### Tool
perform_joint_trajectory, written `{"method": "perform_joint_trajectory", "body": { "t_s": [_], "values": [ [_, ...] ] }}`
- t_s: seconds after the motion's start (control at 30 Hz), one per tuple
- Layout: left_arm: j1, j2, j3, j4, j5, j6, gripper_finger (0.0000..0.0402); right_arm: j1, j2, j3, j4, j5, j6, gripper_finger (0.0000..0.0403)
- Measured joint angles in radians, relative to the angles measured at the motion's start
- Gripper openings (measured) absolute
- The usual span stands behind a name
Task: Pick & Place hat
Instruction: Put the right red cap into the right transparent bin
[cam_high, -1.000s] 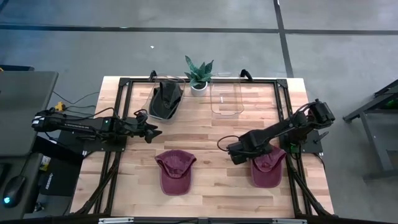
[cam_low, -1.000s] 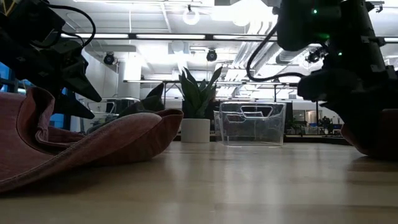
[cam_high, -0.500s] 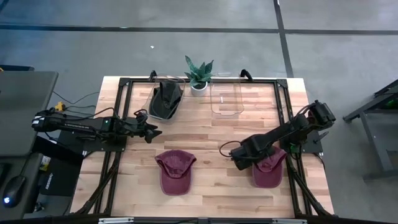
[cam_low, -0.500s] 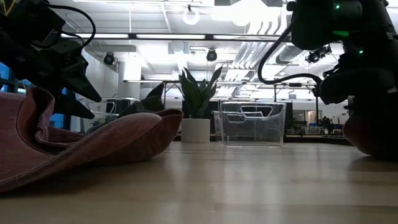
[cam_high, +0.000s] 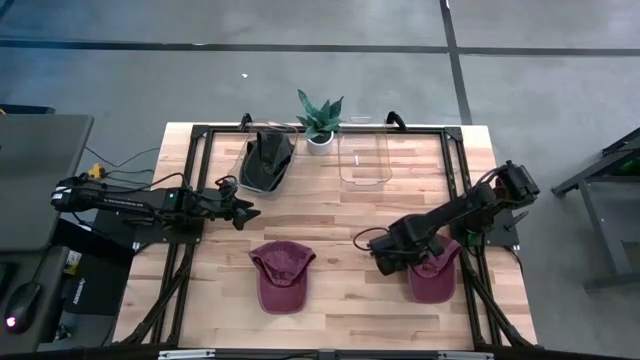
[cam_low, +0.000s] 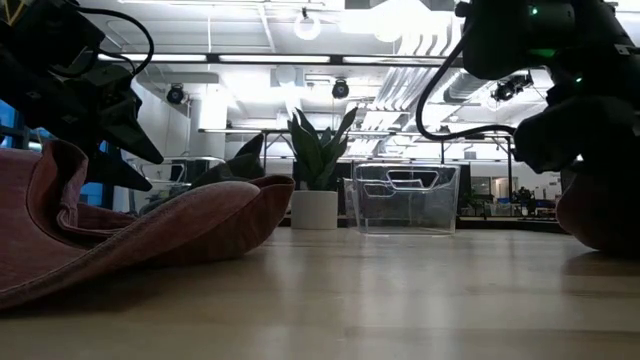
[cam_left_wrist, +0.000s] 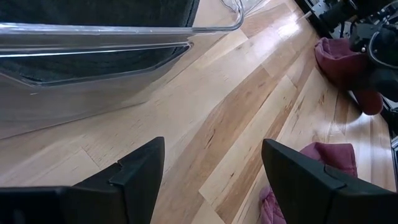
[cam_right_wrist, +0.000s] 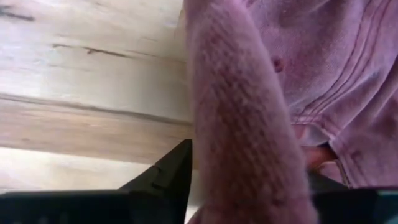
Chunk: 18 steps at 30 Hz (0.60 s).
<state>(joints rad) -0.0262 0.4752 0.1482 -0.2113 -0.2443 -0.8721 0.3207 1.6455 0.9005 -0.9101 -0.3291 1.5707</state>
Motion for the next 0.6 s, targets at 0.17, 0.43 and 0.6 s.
{"method": "perform_joint_trajectory", "body": {
  "t_s": [0.17, 0.43, 0.6],
  "values": [
    [0.0, 0.0, 0.0, 0.0, 0.0, 0.0, 0.0261, -0.014, 0.0, 0.0, 0.004, -0.02, 0.0, 0.0092],
    [0.0, 0.0, 0.0, 0.0, 0.0, 0.0, 0.0261, -0.013, 0.0, 0.002, 0.049, -0.036, 0.003, 0.0016],
    [0.0, 0.0, 0.0, 0.0, 0.0, 0.0, 0.0261, -0.013, 0.0, 0.002, 0.069, -0.031, -0.004, 0.0013]
  ]
}}
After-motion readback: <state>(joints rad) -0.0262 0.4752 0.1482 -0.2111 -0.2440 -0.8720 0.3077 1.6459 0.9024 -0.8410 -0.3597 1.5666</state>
